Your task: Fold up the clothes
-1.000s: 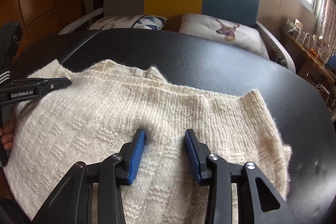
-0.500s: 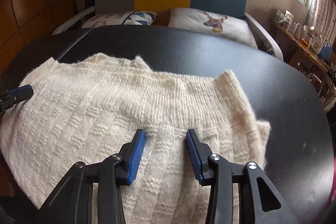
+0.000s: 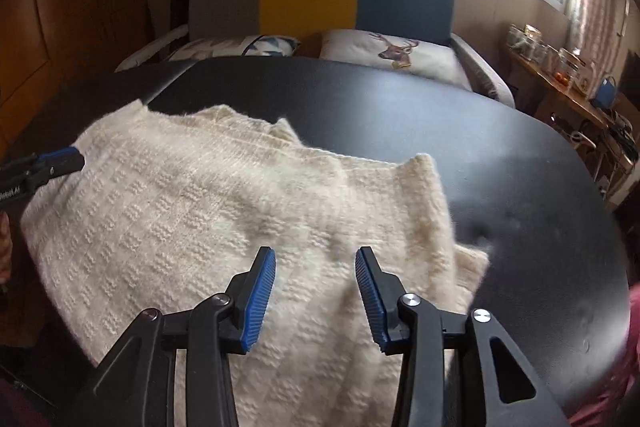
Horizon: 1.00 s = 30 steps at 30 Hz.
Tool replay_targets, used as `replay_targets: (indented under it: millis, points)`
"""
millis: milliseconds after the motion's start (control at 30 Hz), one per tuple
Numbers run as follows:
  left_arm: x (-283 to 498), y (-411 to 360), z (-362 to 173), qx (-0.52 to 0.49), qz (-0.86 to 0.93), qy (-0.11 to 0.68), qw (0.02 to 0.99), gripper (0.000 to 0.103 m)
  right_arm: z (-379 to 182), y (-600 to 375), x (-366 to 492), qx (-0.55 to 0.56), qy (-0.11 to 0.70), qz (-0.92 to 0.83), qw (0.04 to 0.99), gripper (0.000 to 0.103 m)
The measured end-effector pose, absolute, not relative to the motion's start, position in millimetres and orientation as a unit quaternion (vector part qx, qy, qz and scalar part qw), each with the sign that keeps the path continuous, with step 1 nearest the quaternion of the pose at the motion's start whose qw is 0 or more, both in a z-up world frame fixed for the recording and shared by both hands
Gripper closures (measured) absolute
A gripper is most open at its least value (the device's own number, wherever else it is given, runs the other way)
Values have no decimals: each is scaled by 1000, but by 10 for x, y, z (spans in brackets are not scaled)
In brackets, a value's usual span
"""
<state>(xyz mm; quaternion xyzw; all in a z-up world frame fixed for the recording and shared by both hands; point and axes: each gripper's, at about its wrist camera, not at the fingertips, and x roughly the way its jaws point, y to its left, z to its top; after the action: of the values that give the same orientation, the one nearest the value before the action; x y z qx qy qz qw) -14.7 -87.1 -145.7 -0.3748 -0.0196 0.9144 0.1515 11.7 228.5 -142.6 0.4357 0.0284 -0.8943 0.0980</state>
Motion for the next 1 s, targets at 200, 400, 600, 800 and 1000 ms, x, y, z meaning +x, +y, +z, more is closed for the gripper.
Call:
replay_targets:
  millis: [200,400,600,800,1000]
  points:
    - [-84,-851,-1773,-415,896,-53,150,55,-1620,2675,193,455,-31,-883,114,61]
    - [52,-849,-1767,-431,882,-85,169,55,-1564,2717,86,461,-10,-882,100,61]
    - [169,-879,-1644,-417,888,-100,165,55,-1339,2500,-47,446,23,-889,98,59]
    - [209,-1665,-1408,-386,897,-191,102,44,-1547,2444,-169,465,21,-880,92,55]
    - [34,-2234,-1608,-407,881,-224,90,41,-1585,2434,-81,455,9,-886,90,53]
